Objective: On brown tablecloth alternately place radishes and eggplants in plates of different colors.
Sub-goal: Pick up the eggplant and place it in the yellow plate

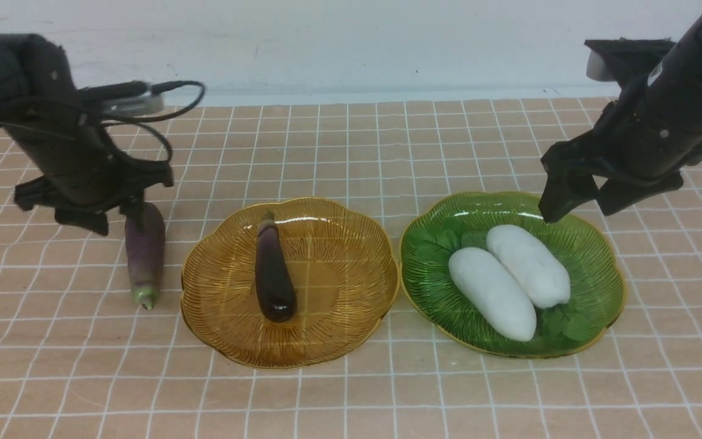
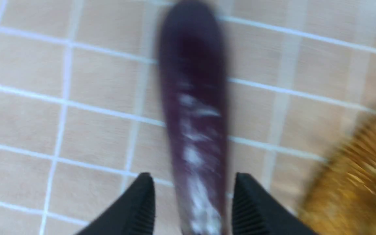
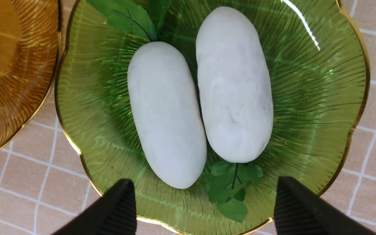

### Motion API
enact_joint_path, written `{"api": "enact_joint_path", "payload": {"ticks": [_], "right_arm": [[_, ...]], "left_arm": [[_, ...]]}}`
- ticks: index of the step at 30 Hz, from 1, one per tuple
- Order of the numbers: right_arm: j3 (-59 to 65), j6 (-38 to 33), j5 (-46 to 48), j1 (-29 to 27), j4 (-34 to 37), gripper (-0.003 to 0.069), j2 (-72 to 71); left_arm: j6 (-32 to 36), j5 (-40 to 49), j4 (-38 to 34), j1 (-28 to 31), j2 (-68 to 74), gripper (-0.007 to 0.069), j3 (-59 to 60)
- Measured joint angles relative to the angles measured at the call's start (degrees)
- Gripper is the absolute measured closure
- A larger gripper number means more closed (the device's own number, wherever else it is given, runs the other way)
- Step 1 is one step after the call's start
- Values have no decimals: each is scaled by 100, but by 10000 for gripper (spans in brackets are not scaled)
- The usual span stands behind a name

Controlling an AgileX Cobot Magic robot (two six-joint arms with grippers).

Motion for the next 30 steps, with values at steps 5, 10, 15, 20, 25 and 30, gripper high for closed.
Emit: {"api": "enact_joint_path", "payload": {"ticks": [5, 10, 15, 20, 25, 30], "right_arm": [[0, -4, 0, 0, -10, 144, 0], [0, -4, 0, 0, -15, 144, 0], [0, -4, 0, 0, -15, 144, 0], [0, -4, 0, 0, -15, 144, 0], [0, -4, 0, 0, -140, 144, 0], [23, -30, 0, 0, -152, 214, -8]], "left_arm": [[-201, -541, -146, 109, 425, 316, 0], [-43, -875, -219, 103, 665, 198, 0], [-18, -1012, -219, 103, 952, 119, 0], [-18, -993, -219, 103, 1124, 167, 0], [37, -287, -357, 103, 874, 362, -344], [666, 370, -1869, -356, 390, 363, -805]]}}
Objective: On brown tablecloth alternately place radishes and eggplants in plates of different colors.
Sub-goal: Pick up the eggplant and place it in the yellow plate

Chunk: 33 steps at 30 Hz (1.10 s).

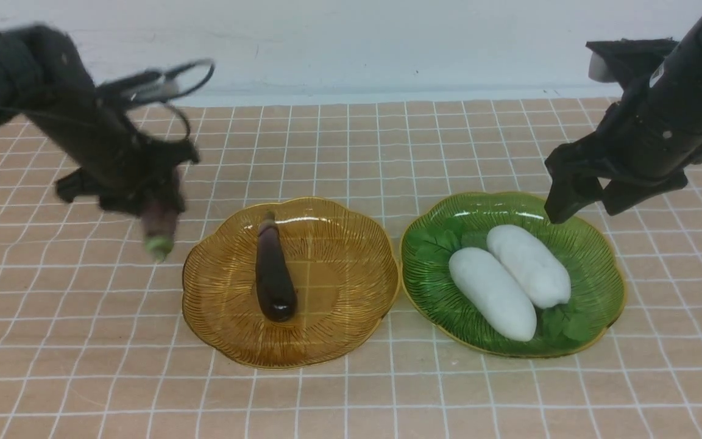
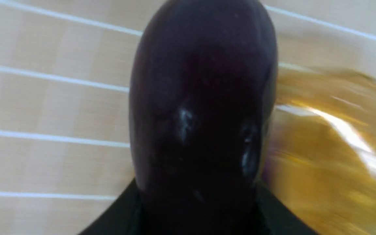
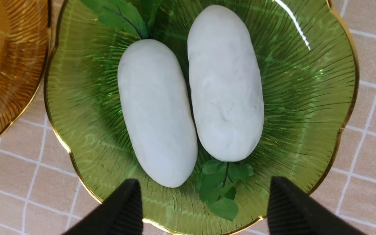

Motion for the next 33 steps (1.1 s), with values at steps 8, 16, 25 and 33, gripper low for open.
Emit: {"api": "enact_joint_path", "payload": {"ticks": [8, 16, 25, 33], "right_arm": [[893, -10, -1, 0, -208, 620, -1417], [2131, 300, 6, 0, -662, 673, -3011], [4707, 1122, -1062, 0, -1093, 676, -5813], [6542, 1023, -4041, 0, -1135, 676, -7876]], "left_arm": [[320, -534, -400, -1372, 411, 284, 7], [179, -595, -255, -1463, 653, 143, 13], [133, -331, -193, -1423, 659, 209, -176], [212, 173, 89, -1418, 659, 581, -761]]}}
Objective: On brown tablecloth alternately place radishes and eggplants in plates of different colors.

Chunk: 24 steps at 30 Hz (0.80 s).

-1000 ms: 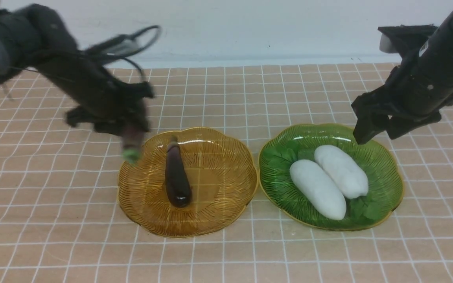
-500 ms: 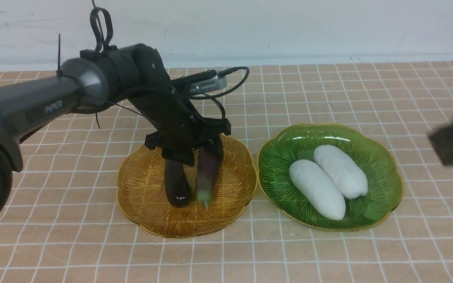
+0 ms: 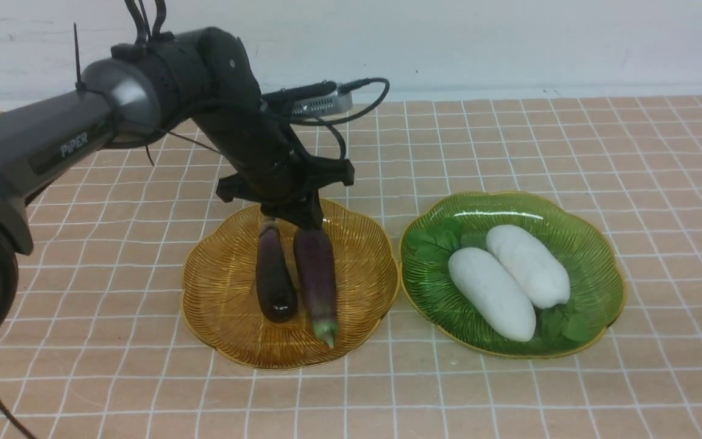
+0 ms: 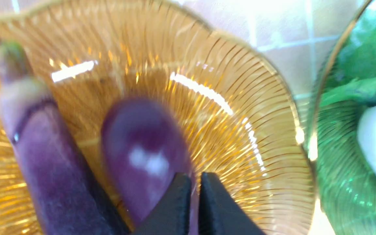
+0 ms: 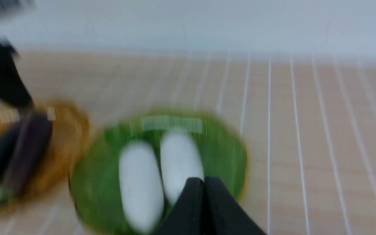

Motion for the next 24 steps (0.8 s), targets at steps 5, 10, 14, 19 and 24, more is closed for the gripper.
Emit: {"api": "enact_joint_path", "payload": {"ticks": [5, 10, 14, 19, 24], "right_arm": [[573, -273, -1561, 0, -12, 676, -438], [624, -355, -1749, 0, -12, 676, -356], [624, -360, -1764, -6, -12, 676, -351], [624, -360, -1764, -6, -12, 676, -351], [624, -360, -1764, -6, -12, 676, -351]], "left_arm": [[45, 107, 23, 0, 0, 627, -249], [50, 107, 32, 0, 0, 628, -254], [50, 111, 35, 0, 0, 628, -254], [76, 96, 65, 0, 0, 628, -254], [159, 109, 152, 0, -7, 628, -284]]}}
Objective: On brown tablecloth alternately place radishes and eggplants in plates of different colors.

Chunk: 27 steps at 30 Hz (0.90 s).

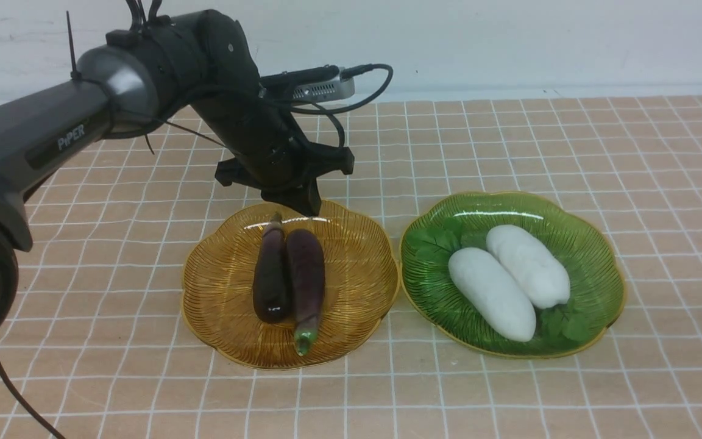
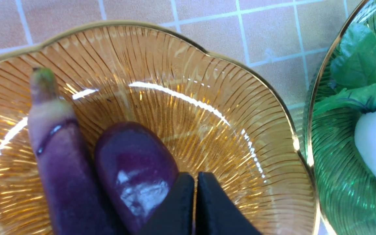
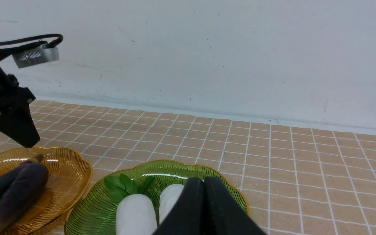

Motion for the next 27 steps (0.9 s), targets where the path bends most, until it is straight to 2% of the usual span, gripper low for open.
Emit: {"api": "enact_joint_path", "payload": {"ticks": [9, 15, 21, 23, 27], "right_arm": [[684, 0, -110, -29, 0, 676, -438], [1509, -6, 98, -528, 0, 676, -1355], [1754, -20, 502, -1083, 0, 676, -1781], [1754, -20, 808, -1115, 0, 676, -1781], [1754, -20, 853, -1132, 0, 676, -1781]], "left_arm": [[172, 146, 310, 0, -473, 628, -202], [219, 402, 705, 0, -841, 628, -251], [229, 730, 1373, 0, -1361, 628, -251], [229, 1002, 1618, 0, -1697, 628, -251], [229, 1304, 1920, 0, -2267, 628, -251]]}}
